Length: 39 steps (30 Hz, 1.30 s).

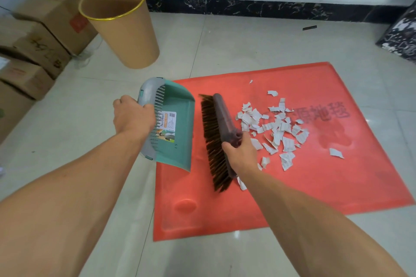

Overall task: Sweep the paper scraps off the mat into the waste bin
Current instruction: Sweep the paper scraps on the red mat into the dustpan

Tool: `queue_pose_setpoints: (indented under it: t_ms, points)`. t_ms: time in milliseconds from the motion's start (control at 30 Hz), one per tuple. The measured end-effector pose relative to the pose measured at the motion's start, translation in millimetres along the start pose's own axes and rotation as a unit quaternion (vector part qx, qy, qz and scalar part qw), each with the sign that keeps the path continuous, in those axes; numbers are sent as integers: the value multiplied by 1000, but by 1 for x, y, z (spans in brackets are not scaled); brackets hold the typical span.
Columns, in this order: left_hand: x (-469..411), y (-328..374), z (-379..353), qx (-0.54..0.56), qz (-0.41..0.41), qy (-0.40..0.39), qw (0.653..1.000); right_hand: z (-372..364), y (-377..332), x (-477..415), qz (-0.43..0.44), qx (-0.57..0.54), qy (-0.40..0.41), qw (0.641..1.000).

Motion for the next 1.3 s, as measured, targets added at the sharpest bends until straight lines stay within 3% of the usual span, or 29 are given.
queue_pose_setpoints:
  t_ms: [167,433,700,833,967,1300]
  points:
    - [6,4,-2,4,-4,-6,1000,5,3,-7,-15,80,-8,997]
    - [11,23,0,0,-15,-4,1000,62,-19,-22,2,41,62,997]
    - [6,53,-1,-5,-15,1,1000,78,-93,-81,92,44,-22,995]
    - [1,66,-5,-15,-15,5,1000,84,-127,-126,184,164,-60,967]
    - [-4,77,-13,-24,-10,12,1000,91,-147,-165,206,230,-101,946]
    - [-24,106,-29,-78,-26,24,996,118,-163,-222,286,405,-31,868]
Point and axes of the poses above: each hand's wrist, its own x-axis away from the middle knuckle, its own z-axis out of the back of the hand, y = z × x, the point moved 4 cm from there along -x, towards the middle knuckle, and after that the axes turned 15 degrees about -x, right-handed, at the moved point
